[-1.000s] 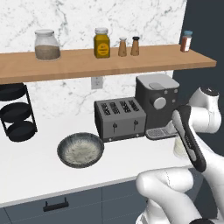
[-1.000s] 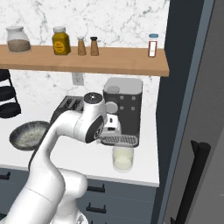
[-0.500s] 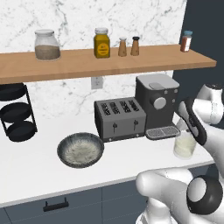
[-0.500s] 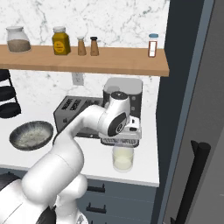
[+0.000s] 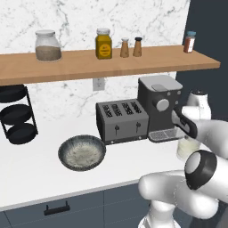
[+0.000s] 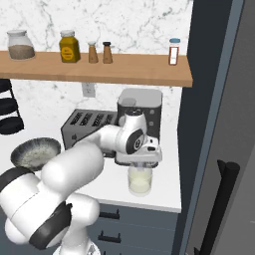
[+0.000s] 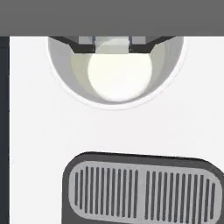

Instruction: Grab a lemon wedge from the fridge and one ice cube from the ice bowl, and put them in the glass of lemonade.

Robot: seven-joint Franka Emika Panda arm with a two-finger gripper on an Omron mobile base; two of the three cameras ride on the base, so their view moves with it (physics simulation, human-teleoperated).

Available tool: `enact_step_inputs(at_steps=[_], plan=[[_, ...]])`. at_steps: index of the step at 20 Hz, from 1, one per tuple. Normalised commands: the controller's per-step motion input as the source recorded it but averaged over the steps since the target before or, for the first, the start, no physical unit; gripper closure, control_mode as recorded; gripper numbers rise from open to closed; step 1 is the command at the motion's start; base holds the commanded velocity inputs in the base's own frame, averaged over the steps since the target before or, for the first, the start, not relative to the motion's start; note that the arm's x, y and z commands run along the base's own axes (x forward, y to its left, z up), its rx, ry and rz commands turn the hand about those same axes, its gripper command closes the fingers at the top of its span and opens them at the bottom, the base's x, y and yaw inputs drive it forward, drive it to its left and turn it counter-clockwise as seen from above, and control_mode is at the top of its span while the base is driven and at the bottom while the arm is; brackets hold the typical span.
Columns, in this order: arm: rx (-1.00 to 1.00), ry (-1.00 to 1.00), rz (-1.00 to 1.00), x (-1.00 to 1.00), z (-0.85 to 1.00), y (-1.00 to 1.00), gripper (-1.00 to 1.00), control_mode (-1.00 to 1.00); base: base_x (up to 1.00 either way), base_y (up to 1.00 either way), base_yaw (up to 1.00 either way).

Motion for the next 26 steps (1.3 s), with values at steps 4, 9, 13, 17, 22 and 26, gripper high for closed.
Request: enact_step_inputs(at_steps=[4, 9, 13, 17, 22, 26], plan=[[0.00, 0.08, -0.05, 0.37, -0.23, -0.13, 1.00, -1.00, 0.00, 0.00, 0.00], [0.00, 0.05, -0.04, 0.40, -0.10, -0.15, 1.00, -1.00, 0.00, 0.00, 0.00], [0.00, 0.00, -0.02, 0.38, -0.04, -0.08, -1.00, -1.00, 0.00, 0.00, 0.00], [0.01, -0.01, 0.00, -0.12, 0.07, 0.00, -1.00, -1.00, 0.00, 0.00, 0.00], [0.05, -0.17, -0.01, -0.29, 0.70, -0.02, -1.00, -1.00, 0.00, 0.00, 0.00], [0.00, -0.36, 0.00, -0.46, 0.97, 0.09, -1.00, -1.00, 0.00, 0.00, 0.00]])
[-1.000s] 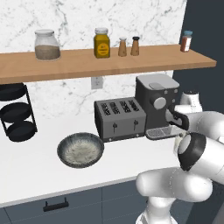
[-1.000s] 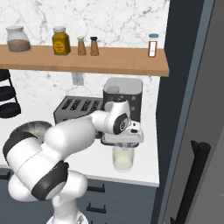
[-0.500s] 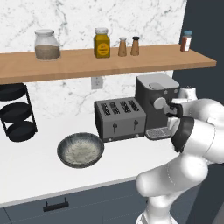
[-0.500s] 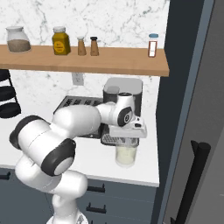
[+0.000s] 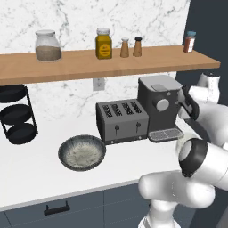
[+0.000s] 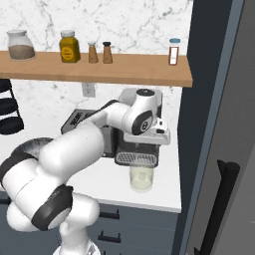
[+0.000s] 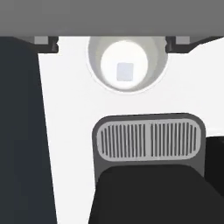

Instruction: Grab a lemon wedge from the fridge and one ice cube from the ice bowl, and put them in the glass of lemonade.

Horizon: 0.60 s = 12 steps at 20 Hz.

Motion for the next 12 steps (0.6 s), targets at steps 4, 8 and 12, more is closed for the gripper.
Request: enact_step_inputs(at_steps=[4, 8, 12], plan=[[0.00, -0.25, 0.00, -0.69, 0.80, 0.69, -1.00, -1.00, 0.00, 0.00, 0.00], [-0.07, -0.22, -0.01, -0.36, 0.22, 0.63, -1.00, -1.00, 0.00, 0.00, 0.00], [-0.01, -0.11, -0.02, -0.04, 0.00, 0.11, -1.00, -1.00, 0.00, 0.00, 0.00]])
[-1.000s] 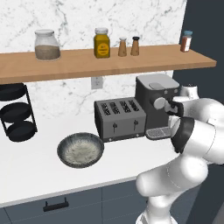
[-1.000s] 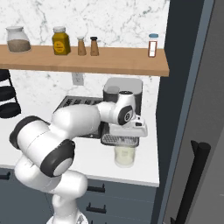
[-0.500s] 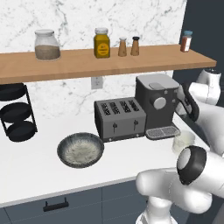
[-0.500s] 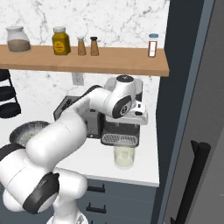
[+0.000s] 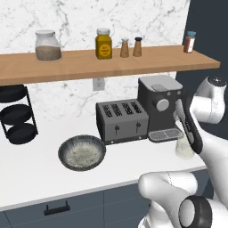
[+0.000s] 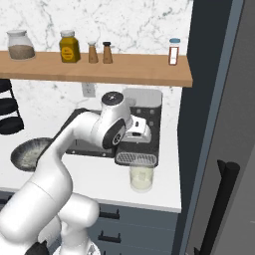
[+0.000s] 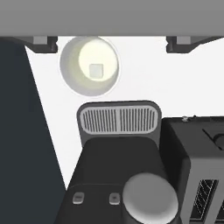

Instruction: Grab a lemon wedge from the fridge and one ice cube from the ice bowl, and put them in the glass of lemonade.

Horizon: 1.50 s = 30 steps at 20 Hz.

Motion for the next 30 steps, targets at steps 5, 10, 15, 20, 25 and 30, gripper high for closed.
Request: enact_step_inputs(at_steps=[5, 10, 15, 20, 25, 30], plan=[[0.00, 0.00, 0.00, -0.33, -0.01, -0.02, -1.00, 1.00, -0.20, -0.01, 0.01], [0.00, 0.00, 0.00, 0.00, 0.00, 0.00, -1.00, 1.00, -1.00, -0.23, 0.06], [0.00, 0.00, 0.00, 0.00, 0.00, 0.00, -1.00, 1.00, -0.90, -0.81, 0.03], [0.00, 0.00, 0.00, 0.00, 0.00, 0.00, -1.00, 1.00, -0.26, -1.00, 0.00], [0.00, 0.00, 0.00, 0.00, 0.00, 0.00, -1.00, 1.00, -0.05, -0.96, 0.03], [0.00, 0.00, 0.00, 0.00, 0.00, 0.00, -1.00, 1.00, -0.01, -0.63, 0.22]])
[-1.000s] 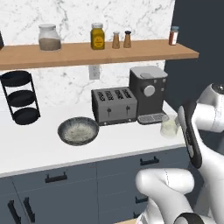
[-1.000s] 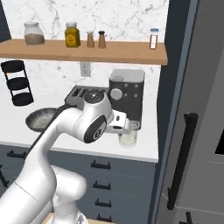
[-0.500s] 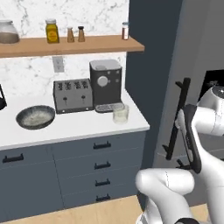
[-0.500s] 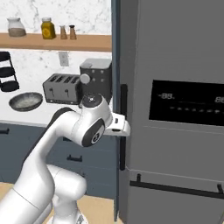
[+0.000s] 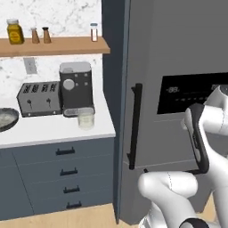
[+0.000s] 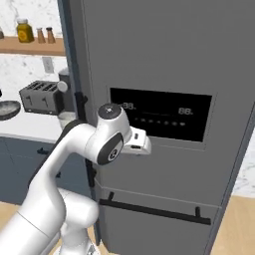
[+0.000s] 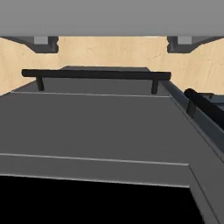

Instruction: Grab a lemon wedge from the fridge and one ice cube from the ice bowl, and put them in the glass of lemonade.

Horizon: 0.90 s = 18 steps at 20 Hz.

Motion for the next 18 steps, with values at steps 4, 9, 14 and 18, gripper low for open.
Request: enact_step_inputs(at_steps=[4, 9, 14, 18], plan=[[0.00, 0.00, 0.00, 0.00, 0.00, 0.00, -1.00, 1.00, -0.16, 0.05, 0.36], [0.00, 0.00, 0.00, 0.00, 0.00, 0.00, -1.00, 1.00, -0.16, 0.60, 0.19], [0.00, 0.00, 0.00, 0.00, 0.00, 0.00, -1.00, 1.00, -0.21, 0.06, 0.01], [0.00, 0.00, 0.00, 0.00, 0.00, 0.00, -1.00, 1.00, -0.90, 0.00, 0.01]])
